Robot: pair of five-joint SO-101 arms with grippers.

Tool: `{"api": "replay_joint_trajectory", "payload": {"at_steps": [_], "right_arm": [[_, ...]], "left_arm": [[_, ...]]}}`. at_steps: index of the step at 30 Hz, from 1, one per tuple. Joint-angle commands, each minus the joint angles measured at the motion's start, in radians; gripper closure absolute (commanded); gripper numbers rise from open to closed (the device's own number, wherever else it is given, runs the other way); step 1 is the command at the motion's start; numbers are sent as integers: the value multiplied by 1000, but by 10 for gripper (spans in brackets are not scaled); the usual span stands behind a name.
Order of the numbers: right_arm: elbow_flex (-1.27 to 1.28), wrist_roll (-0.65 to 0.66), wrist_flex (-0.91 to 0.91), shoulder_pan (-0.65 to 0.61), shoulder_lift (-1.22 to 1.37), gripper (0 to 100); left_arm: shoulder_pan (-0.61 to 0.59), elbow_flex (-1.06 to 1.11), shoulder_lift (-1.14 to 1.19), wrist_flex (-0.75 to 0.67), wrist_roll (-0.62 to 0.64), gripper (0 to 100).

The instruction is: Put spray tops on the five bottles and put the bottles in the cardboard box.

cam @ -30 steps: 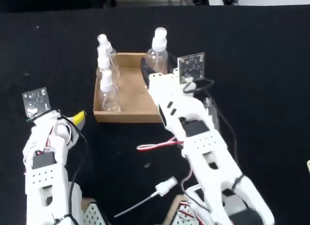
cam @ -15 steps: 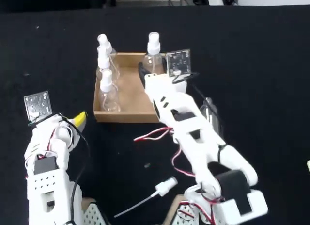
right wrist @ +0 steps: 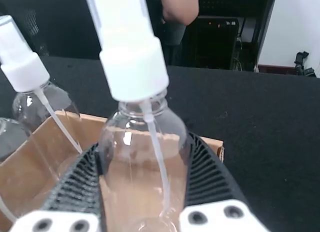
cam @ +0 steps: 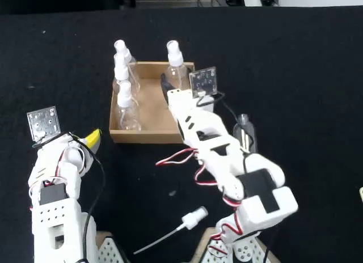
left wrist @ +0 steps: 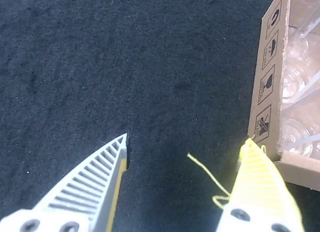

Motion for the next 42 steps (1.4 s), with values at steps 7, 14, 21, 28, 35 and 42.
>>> {"api": "replay_joint_trajectory", "payload": {"at_steps": [7, 14, 21, 28, 35, 42], "right_arm": [[-71, 2, -83, 31, 54, 987], [-136, 0, -84, 46, 105, 987], [-157, 2, -230, 69, 180, 987], [-196, 0, -276, 74, 260, 987], [-242, 6, -275, 75, 321, 987], [-263, 6, -269, 75, 331, 987]], "left_arm": [[5, -13, -17, -17, -3, 676], [5, -13, -17, -17, -3, 676], [5, -1, -17, -23, -3, 676], [4, -1, -17, -23, -5, 676], [4, -1, -17, -23, -5, 676], [4, -1, -17, -23, -5, 676]]}}
